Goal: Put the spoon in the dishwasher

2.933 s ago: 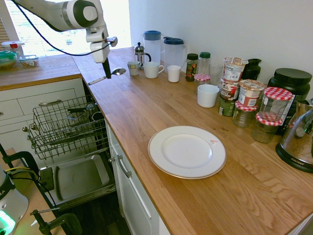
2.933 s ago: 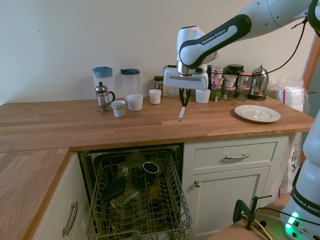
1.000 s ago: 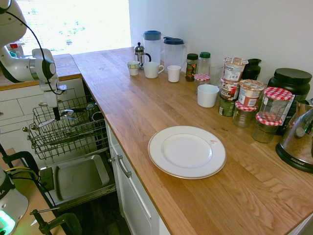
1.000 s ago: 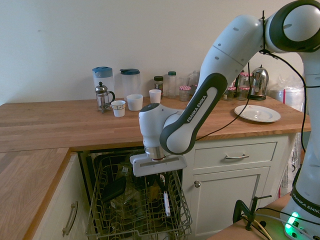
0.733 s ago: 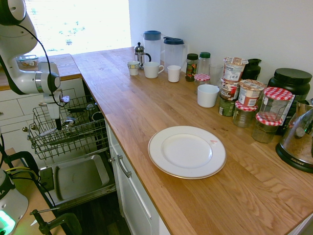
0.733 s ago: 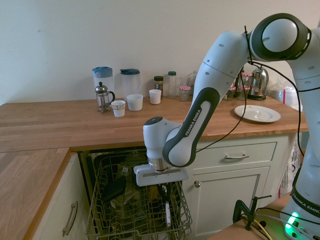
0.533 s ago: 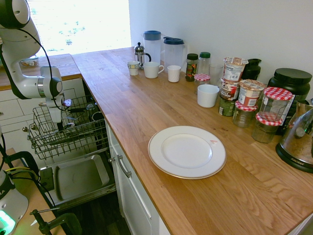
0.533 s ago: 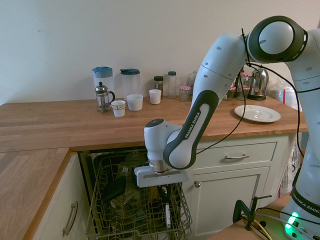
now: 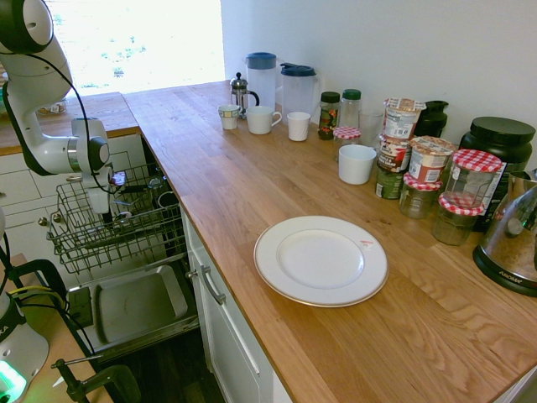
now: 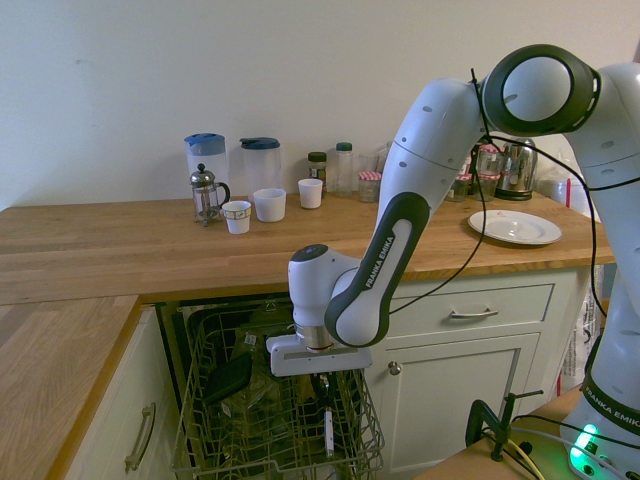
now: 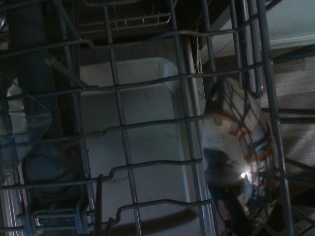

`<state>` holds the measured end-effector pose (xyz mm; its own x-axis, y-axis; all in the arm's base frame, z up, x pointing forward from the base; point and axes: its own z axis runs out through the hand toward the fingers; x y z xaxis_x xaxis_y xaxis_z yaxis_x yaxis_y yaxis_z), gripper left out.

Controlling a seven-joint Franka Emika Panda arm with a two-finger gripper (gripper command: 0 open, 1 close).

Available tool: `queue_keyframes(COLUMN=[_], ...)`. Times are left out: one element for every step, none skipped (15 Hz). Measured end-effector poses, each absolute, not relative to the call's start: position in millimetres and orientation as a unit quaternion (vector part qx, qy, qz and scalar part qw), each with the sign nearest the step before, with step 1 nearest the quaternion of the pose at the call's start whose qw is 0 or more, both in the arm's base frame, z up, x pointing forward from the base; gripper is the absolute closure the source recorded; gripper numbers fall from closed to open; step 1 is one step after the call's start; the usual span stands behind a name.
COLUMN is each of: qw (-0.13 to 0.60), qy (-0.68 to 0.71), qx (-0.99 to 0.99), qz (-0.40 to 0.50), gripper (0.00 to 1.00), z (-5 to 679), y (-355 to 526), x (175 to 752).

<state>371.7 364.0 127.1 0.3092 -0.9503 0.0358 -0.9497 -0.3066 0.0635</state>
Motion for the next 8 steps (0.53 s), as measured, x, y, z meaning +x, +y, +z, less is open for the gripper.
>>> queue_keyframes(qw=[0.037, 0.037, 0.037, 0.036, 0.036, 0.036, 0.036, 0.037], qy=[-0.589, -0.589, -0.589, -0.589, -0.589, -0.589, -0.588, -0.587], qx=[0.808, 0.807, 0.807, 0.807, 0.807, 0.808, 0.808, 0.809], qz=[-0.004, -0.004, -0.004, -0.004, -0.003, -0.003, -0.002, 0.001], gripper=[0.00, 0.00, 0.00, 0.00, 0.00, 0.00, 0.00, 0.00], z=[126, 126, 126, 126, 127, 128, 131, 139], y=[363, 362, 363, 363, 363, 363, 364, 365], x=[373, 373, 374, 374, 374, 374, 375, 375])
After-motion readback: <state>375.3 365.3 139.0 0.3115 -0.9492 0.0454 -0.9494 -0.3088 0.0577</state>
